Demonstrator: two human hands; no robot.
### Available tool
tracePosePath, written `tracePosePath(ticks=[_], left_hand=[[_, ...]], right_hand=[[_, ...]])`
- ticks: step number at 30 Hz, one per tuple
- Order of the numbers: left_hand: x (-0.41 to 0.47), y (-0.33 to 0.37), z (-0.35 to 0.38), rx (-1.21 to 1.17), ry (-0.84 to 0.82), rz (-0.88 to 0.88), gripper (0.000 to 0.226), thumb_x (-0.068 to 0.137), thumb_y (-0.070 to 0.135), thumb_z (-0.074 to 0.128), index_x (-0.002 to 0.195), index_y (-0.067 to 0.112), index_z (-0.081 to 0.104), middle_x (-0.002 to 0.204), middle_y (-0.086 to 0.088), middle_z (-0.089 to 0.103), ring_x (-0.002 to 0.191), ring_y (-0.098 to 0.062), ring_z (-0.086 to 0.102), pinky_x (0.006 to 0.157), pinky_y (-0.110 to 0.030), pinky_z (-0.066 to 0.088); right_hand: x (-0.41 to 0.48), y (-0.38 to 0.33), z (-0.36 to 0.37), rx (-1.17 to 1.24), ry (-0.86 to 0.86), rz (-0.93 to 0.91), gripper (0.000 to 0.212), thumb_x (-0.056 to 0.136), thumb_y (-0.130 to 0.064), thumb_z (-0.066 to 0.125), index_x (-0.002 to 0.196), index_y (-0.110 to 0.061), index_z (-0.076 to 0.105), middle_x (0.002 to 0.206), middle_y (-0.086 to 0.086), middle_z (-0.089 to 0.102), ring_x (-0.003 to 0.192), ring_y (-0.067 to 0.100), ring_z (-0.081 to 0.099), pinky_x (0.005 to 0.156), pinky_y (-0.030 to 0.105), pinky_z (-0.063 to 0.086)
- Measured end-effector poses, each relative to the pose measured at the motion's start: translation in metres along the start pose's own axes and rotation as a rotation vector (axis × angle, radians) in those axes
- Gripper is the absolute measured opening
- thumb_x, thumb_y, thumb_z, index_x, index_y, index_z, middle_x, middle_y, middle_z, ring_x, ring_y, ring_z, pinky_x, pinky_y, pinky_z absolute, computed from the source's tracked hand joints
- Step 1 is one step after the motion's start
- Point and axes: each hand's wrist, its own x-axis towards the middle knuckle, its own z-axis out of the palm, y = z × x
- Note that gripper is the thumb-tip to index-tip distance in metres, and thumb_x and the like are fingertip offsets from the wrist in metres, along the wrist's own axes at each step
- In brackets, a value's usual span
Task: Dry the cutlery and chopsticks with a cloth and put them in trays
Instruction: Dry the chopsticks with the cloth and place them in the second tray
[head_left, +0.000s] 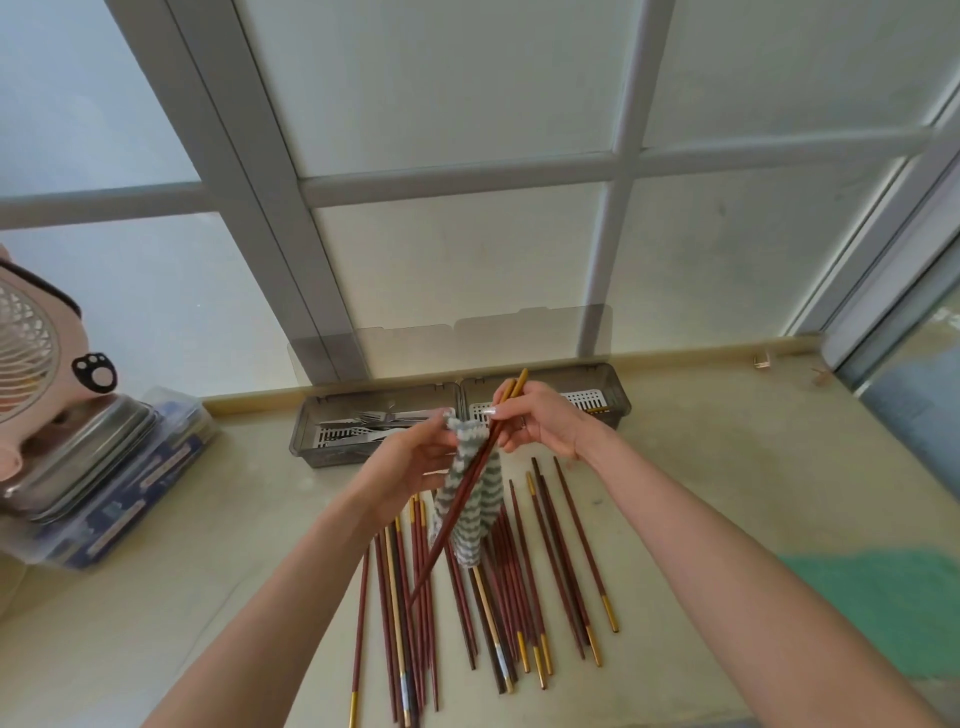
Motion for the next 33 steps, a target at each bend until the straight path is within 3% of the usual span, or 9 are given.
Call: tracePosePath(ticks=[3,6,9,12,17,20,24,27,33], left_hand=[[0.002,-0.004,0.0,-0.098,0.017,-0.013,0.026,0.095,0.018,0.037,0.087,0.007,0.059,0.09,-0.012,0.064,0.072,-0.018,0.066,0.063,-0.027,0.055],[0.002,-0.009,-0.001,-0.041,-0.017,0.007,0.018,0.094,0.004,0.042,0.103,0.0,0.058,0.097,-0.013,0.066,0.082,-0.021,0.066,0.071,-0.029,0.057],[0.003,-0.012,-0.001,0.067,0.01,0.031,0.017,0.088,-0.012,0.047,0.094,0.002,0.056,0.09,-0.012,0.063,0.08,-0.022,0.063,0.071,-0.03,0.054],[0.007,-0.017,0.002,0.189,0.101,0.016,0.012,0.091,-0.001,0.051,0.086,0.007,0.059,0.086,-0.01,0.062,0.08,-0.022,0.057,0.072,-0.032,0.047],[0.005,-0.017,0.009,0.308,0.013,-0.142,0.027,0.098,0.026,0.043,0.112,0.01,0.061,0.105,-0.011,0.067,0.096,-0.022,0.064,0.08,-0.029,0.051],[0.004,-0.015,0.013,0.391,0.017,-0.079,0.017,0.097,0.017,0.047,0.097,0.009,0.061,0.095,-0.008,0.067,0.086,-0.017,0.063,0.074,-0.026,0.051],[0.003,-0.012,0.016,0.391,0.062,-0.061,0.019,0.095,0.014,0.05,0.08,0.008,0.06,0.079,-0.006,0.064,0.073,-0.016,0.061,0.065,-0.024,0.05],[0.003,-0.01,0.017,0.422,0.079,-0.069,0.021,0.096,0.014,0.05,0.078,0.008,0.059,0.078,-0.008,0.063,0.07,-0.016,0.059,0.063,-0.023,0.05],[0.007,-0.003,0.026,0.471,0.088,-0.057,0.019,0.097,0.015,0.046,0.085,0.007,0.058,0.083,-0.008,0.061,0.074,-0.015,0.059,0.064,-0.023,0.048]], right_hand=[[0.0,0.001,0.003,0.003,0.022,-0.016,0.016,0.086,0.007,0.056,0.081,-0.007,0.051,0.069,0.016,0.06,0.049,0.02,0.06,0.046,0.026,0.053],[0.001,0.003,0.005,0.008,0.035,-0.019,0.016,0.085,0.007,0.056,0.081,-0.007,0.051,0.07,0.016,0.059,0.048,0.021,0.058,0.044,0.026,0.052],[0.0,0.004,0.007,-0.002,0.021,-0.017,0.015,0.085,0.006,0.057,0.081,-0.007,0.052,0.068,0.015,0.06,0.048,0.022,0.058,0.045,0.027,0.052],[-0.002,0.004,0.012,0.011,0.011,-0.016,0.015,0.085,0.007,0.055,0.08,-0.007,0.051,0.065,0.013,0.06,0.047,0.021,0.057,0.043,0.026,0.051],[-0.003,0.004,0.016,-0.009,0.036,-0.029,0.014,0.087,0.006,0.055,0.082,-0.007,0.051,0.068,0.011,0.063,0.05,0.021,0.061,0.046,0.027,0.054],[-0.004,0.01,0.021,-0.073,0.051,-0.026,0.012,0.086,0.001,0.061,0.091,-0.006,0.053,0.074,0.011,0.06,0.053,0.019,0.06,0.047,0.027,0.054],[-0.003,0.013,0.02,-0.042,0.2,-0.18,0.037,0.09,-0.01,0.06,0.125,-0.013,0.049,0.081,0.013,0.065,0.054,0.018,0.06,0.048,0.022,0.051],[-0.006,0.013,0.021,-0.102,0.227,-0.241,0.024,0.093,-0.004,0.054,0.116,-0.005,0.06,0.075,0.013,0.067,0.053,0.016,0.06,0.048,0.02,0.049],[-0.005,0.009,0.023,-0.181,0.294,-0.146,0.006,0.085,0.0,0.064,0.09,-0.004,0.066,0.068,0.007,0.064,0.048,0.011,0.057,0.046,0.019,0.048]])
